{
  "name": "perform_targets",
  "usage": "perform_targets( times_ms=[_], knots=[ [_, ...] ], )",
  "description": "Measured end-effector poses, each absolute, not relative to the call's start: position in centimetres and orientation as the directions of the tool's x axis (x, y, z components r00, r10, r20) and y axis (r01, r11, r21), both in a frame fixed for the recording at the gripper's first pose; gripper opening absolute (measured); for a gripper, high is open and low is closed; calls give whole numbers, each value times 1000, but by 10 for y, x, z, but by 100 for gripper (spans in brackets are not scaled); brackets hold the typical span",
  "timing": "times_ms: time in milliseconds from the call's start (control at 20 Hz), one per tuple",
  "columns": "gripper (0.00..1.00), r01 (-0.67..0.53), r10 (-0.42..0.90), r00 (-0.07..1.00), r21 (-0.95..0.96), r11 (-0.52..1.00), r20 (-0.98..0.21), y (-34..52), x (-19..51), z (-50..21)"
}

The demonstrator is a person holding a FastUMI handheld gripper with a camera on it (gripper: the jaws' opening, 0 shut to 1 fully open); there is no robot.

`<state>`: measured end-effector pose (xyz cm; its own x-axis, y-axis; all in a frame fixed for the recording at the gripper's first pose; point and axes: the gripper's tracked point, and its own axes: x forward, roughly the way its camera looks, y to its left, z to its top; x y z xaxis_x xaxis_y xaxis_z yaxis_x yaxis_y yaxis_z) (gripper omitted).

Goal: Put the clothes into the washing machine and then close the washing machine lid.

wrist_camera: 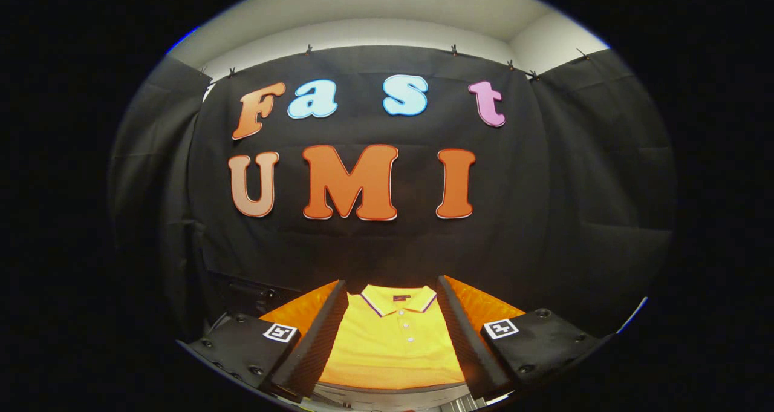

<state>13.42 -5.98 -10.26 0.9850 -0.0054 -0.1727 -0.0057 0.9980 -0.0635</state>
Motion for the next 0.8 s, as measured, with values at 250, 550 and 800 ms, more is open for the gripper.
perform_targets(
  times_ms=[250,550,800],
  knots=[
    [96,-32,4,963,-98,995,-270,-70,177,-154],
    [96,-27,10,911,-37,999,-413,-82,220,-222],
    [97,-6,0,852,-10,1000,-524,-92,242,-266]
  ],
)
